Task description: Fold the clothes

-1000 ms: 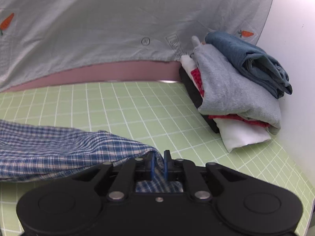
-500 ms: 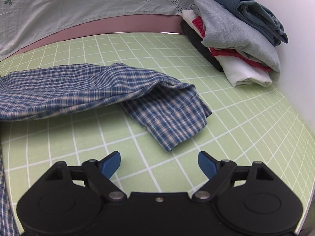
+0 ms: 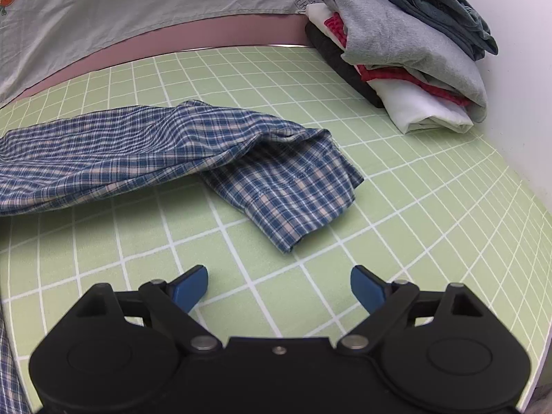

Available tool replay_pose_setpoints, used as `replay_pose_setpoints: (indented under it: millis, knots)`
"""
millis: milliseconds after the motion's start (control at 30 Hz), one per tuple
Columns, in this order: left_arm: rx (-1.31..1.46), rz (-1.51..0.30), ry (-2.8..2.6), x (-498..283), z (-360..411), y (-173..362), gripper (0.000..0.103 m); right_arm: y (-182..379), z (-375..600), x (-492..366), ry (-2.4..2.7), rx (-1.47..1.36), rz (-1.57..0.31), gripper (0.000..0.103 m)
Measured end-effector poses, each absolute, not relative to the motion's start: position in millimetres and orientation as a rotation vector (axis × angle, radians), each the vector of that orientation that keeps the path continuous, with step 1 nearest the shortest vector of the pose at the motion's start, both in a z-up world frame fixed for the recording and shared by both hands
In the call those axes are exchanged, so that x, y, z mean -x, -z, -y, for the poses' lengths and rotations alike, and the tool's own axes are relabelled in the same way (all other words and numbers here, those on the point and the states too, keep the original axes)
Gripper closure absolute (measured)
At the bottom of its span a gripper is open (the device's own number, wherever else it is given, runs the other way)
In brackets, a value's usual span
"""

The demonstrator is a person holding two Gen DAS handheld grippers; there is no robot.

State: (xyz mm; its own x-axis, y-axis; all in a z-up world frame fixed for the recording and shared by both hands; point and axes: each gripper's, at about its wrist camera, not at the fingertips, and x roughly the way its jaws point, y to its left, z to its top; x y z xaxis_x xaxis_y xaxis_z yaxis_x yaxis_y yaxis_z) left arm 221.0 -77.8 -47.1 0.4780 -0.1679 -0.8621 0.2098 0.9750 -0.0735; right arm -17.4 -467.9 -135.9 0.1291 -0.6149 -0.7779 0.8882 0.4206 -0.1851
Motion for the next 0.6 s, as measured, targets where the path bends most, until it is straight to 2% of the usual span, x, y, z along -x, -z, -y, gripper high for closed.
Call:
replay_pose_setpoints:
  millis: [367, 467, 600]
  knots:
    - [0.005, -1.050, 0.332, -224.4, 122.2, 54.4, 0.002, 135.6, 463.4, 16.8, 1.114, -0.355, -0.914, 0.012]
    - [0.007, -1.069, 0.353, -232.0, 136.4, 60.9, 0.009, 136.5, 465.5, 18.7, 1.119, -0.367, -0.909, 0.011]
    - [0.043, -1.115, 0.392, -243.1, 152.0, 69.9, 0.024, 137.9, 468.4, 20.3, 1.133, -0.382, -0.902, 0.008]
